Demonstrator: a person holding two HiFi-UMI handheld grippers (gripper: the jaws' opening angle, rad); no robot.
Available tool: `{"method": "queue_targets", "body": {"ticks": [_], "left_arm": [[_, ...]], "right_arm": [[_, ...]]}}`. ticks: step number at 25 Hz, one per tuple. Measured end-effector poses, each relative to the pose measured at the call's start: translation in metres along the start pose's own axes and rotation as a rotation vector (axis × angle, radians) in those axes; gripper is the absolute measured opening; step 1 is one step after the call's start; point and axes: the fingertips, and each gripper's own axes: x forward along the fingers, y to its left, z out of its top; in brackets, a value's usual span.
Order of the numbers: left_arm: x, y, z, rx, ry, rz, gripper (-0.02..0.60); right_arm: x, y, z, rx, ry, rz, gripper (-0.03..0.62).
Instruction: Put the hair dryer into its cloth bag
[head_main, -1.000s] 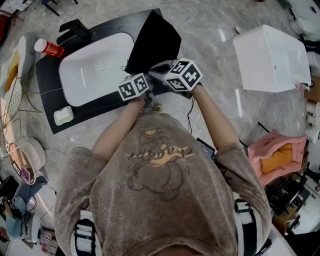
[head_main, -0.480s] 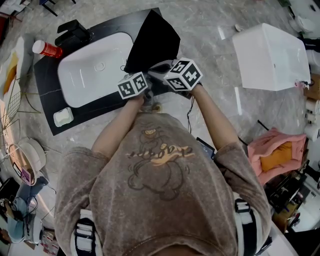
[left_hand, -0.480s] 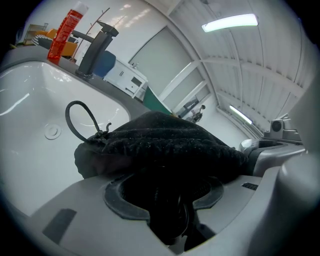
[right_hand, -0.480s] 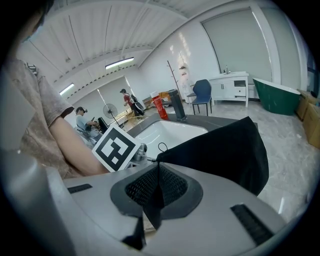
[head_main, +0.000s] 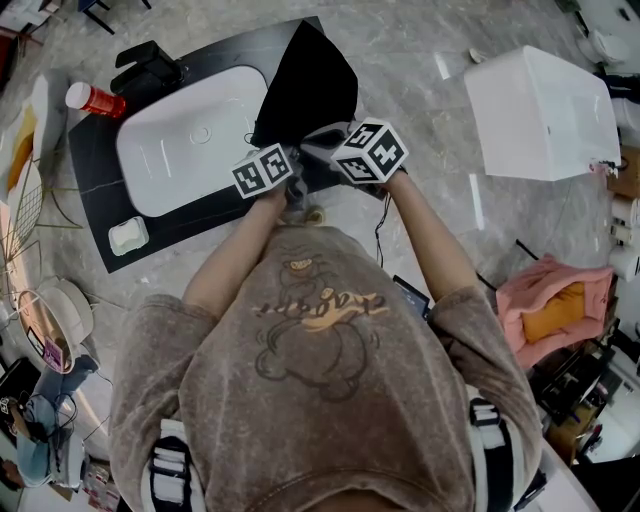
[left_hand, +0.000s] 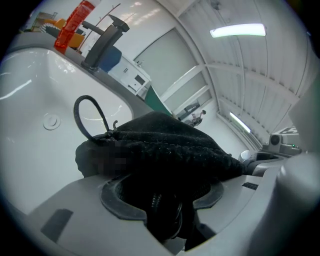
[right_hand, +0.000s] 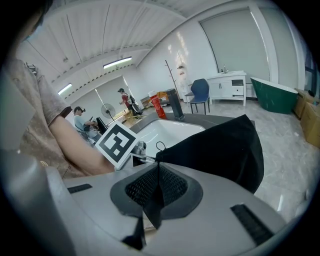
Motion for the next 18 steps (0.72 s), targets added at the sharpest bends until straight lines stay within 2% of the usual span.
{"method": "queue_targets", "body": {"ticks": [8, 18], "left_arm": [[-0.014, -0.007, 0.001, -0.020, 0.010, -0.029, 0.213], [-0.038, -0.008, -0.031, 0.079, 0.115, -0.049, 0.213]], "right_arm": [[-0.002, -0.001, 0.000, 0.003, -0.007, -0.006, 0.012], [-0.003, 0.002, -0.002, -0.003, -0.008, -0.023, 0.011]]}}
